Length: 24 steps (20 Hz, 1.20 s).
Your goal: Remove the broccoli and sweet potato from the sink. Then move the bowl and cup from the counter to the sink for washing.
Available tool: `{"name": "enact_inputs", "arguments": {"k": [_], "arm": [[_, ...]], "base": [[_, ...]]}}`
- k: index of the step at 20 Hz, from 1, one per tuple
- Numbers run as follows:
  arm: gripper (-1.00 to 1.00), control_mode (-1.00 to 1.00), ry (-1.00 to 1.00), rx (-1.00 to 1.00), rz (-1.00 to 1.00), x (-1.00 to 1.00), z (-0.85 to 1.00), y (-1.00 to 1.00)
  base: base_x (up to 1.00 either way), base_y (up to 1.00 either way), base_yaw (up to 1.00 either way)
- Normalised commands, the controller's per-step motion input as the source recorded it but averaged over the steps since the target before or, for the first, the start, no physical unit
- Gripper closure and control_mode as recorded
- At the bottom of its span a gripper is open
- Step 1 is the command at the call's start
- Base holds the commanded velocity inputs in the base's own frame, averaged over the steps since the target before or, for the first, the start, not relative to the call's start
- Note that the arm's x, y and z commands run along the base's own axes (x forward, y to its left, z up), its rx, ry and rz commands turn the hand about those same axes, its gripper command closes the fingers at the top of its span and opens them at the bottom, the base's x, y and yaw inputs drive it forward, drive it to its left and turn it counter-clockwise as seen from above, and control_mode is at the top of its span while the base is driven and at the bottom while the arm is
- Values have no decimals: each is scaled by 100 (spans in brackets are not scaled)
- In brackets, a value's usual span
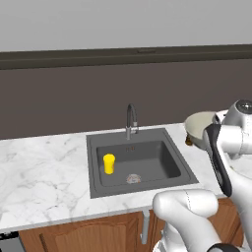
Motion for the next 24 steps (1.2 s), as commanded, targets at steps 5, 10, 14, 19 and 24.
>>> {"name": "enact_inputs", "arguments": {"k": [5, 10, 14, 19, 24], "arm": [[100, -100, 8, 1, 6, -2, 0, 25], [100, -100, 4, 6, 6, -2, 0, 26], [100, -100, 1, 8, 5, 0, 0, 25], [100, -100, 1, 7, 5, -1, 0, 24], [100, -100, 3, 4, 4, 0, 0, 27]], "base": [[0, 0, 0], [0, 0, 0], [0, 0, 0], [0, 0, 0], [0, 0, 0]]}}
